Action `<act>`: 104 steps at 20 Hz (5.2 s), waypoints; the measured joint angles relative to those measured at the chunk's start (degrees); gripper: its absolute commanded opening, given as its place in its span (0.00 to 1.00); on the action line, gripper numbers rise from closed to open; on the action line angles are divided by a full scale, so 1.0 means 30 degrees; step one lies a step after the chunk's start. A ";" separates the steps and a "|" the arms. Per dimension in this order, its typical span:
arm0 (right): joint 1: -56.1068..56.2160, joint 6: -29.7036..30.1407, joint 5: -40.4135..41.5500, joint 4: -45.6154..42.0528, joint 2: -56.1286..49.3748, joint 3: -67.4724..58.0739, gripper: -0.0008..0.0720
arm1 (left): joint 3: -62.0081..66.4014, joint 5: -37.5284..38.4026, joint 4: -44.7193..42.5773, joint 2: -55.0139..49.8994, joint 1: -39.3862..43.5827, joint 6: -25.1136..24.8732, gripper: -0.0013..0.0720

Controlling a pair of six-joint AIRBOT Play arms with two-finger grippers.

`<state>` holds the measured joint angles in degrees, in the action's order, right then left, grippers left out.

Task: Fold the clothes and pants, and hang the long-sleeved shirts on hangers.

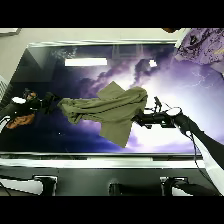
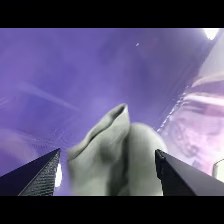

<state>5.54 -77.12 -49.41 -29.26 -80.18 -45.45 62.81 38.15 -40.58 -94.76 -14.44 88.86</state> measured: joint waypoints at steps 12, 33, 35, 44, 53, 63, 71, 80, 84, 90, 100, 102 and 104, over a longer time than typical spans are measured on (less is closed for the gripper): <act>0.0007 0.0007 0.0991 -0.0401 0.2375 -0.0692 0.05 | 0.0721 0.1086 -0.0051 -0.0270 0.0546 -0.0109 0.04; -0.0007 -0.4728 -0.4233 -1.7340 1.2539 -1.9496 0.05 | 0.9726 0.6426 -1.1431 1.8571 -0.0619 0.3891 0.04; -0.0007 -0.5515 -0.5013 -1.7835 1.2291 -1.9555 0.05 | 0.9180 0.7213 -1.1941 1.8804 -0.0619 0.4248 0.04; 0.0007 -0.7482 -0.8867 -1.6007 0.2091 -1.9613 0.05 | 0.3060 0.6834 -1.1672 1.1956 0.0248 0.3861 0.04; 0.0007 -0.8021 -0.8269 -1.3850 -0.7322 -1.9620 0.05 | 0.3082 0.4350 -1.0426 0.2098 0.1501 0.3424 0.35; 0.0007 -0.8021 -0.9471 -1.3981 -0.7475 -1.9628 0.05 | 0.2157 0.8859 -0.9887 0.6011 -0.0991 0.3060 0.78; 0.0007 -0.7956 -1.0411 -1.4404 -0.6382 -1.9628 0.05 | -1.0112 0.8626 -0.3045 1.4331 0.0488 0.3089 0.78; 0.0007 -0.7941 -1.1118 -1.4462 -0.5836 -1.9628 0.05 | -1.4345 0.3534 0.0597 1.4506 0.6543 0.3978 0.78; 0.0007 -0.7941 -1.1307 -1.4469 -0.5668 -1.9628 0.05 | -1.4520 0.1909 0.1413 1.3340 0.8422 0.4248 0.78; 0.0007 -0.7941 -1.1540 -1.4477 -0.5603 -1.9628 0.05 | -1.4564 0.0197 0.2586 1.1992 0.9595 0.4408 0.78; 0.0007 -0.7941 -1.1985 -1.4528 -0.5370 -1.9628 0.05 | -1.4018 -0.0998 0.3767 1.0222 0.9945 0.4218 0.77; 0.0007 -0.7941 -1.1985 -1.4600 -0.5253 -1.9628 0.05 | -1.3733 -0.1122 0.3840 0.9734 1.0207 0.4073 0.68; 0.0007 -0.7941 -1.2014 -1.4688 -0.5136 -1.9628 0.05 | -1.3515 -0.1217 0.3606 0.9318 1.0484 0.3956 0.36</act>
<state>5.56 -100.95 -85.45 -73.32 -95.59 -104.33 22.26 34.50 -29.76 -66.81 17.02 100.73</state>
